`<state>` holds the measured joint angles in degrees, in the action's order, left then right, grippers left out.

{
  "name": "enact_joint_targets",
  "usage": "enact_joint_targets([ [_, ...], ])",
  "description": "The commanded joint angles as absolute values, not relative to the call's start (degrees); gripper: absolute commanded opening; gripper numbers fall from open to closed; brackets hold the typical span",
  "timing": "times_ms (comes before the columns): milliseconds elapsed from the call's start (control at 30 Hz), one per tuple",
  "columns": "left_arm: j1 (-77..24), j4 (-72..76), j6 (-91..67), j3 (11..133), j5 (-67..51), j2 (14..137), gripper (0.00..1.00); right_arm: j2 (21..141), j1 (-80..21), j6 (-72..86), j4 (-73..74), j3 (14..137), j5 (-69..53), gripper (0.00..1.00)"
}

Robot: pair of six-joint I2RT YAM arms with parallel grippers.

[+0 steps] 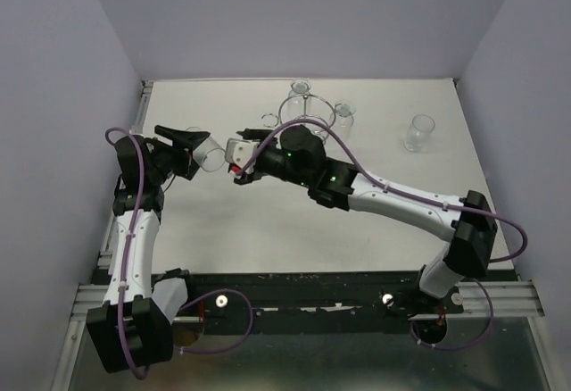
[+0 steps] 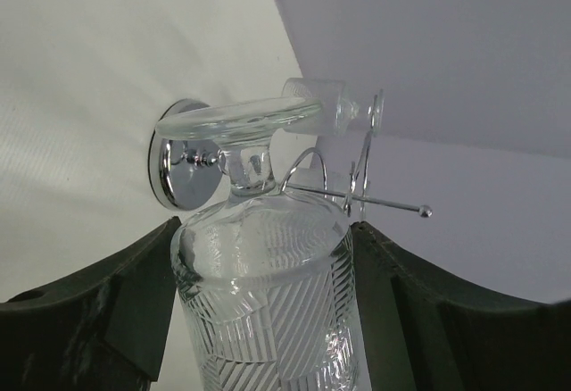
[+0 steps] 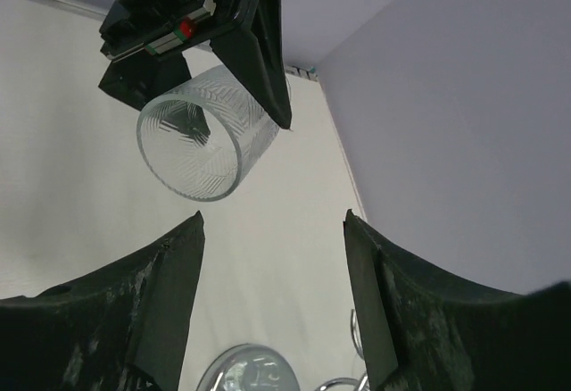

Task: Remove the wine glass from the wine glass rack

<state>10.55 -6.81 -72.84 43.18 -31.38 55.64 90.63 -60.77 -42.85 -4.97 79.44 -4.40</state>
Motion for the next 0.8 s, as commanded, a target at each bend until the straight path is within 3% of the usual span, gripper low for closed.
enact_joint_targets([
  [0,12.21,-9.84,-82.70,43.68,-27.42,53.09,0.00,97.45,-62.05,-40.61,-9.32,85.67,4.74,0.70],
  [767,13.01,-12.57,-85.87,41.75,-26.37,52.38,0.00,109.42,-63.19,-27.16,-1.67,98.09,3.43,0.59],
])
